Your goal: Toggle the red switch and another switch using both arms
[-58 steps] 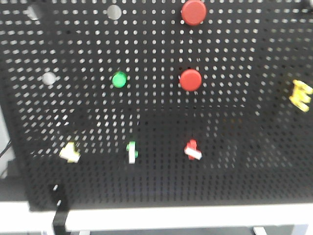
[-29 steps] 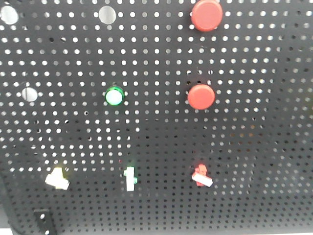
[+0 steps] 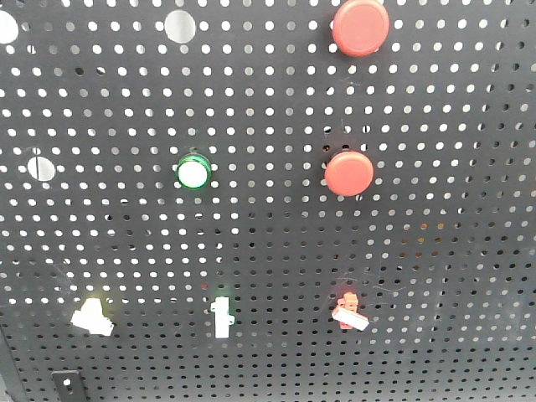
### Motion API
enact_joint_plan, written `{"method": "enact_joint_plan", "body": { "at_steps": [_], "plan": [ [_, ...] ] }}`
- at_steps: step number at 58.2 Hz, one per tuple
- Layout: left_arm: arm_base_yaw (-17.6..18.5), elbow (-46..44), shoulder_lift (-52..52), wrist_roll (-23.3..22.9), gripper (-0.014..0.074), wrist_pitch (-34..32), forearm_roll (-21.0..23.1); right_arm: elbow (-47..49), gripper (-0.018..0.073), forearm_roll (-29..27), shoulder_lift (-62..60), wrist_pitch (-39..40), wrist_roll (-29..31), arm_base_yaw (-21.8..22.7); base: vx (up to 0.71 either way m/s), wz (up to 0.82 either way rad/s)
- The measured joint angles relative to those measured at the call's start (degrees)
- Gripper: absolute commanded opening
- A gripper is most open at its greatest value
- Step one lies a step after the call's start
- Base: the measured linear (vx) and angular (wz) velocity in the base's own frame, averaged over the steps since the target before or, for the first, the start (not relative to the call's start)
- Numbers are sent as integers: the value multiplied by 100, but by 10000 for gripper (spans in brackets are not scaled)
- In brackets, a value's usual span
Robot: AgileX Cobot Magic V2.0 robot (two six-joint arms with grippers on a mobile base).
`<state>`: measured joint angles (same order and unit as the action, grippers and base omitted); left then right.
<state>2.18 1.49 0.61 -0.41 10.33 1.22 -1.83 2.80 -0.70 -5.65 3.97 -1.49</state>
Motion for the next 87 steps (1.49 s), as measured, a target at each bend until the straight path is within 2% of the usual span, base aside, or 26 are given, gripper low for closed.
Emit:
{"method": "enact_joint_plan", "body": {
  "at_steps": [29,41,48,53,64,76,87],
  "plan": [
    [0,0,0,0,2,-61,0,0,-6,0,0,0,0,0,0,0],
    [0,0,0,6,2,-405,0,0,-6,0,0,189,0,0,0,0],
    [0,0,0,6,2,-935,0,0,-6,0,0,770,-12,0,0,0],
    [0,-46,0,6,2,-1229,0,118,-6,0,0,894,-19,0,0,0],
    [0,-1059,-25,41,2,-1426,-32,1164,-6,0,278,802,-19,0,0,0],
    [0,-2507,-830,89,2,-1692,-454,2049,-6,5,1169,906,35,0,0,0],
    [0,-2729,-1831,89,2,-1633,-499,2095,-6,5,1942,909,45,0,0,0]
  ]
}}
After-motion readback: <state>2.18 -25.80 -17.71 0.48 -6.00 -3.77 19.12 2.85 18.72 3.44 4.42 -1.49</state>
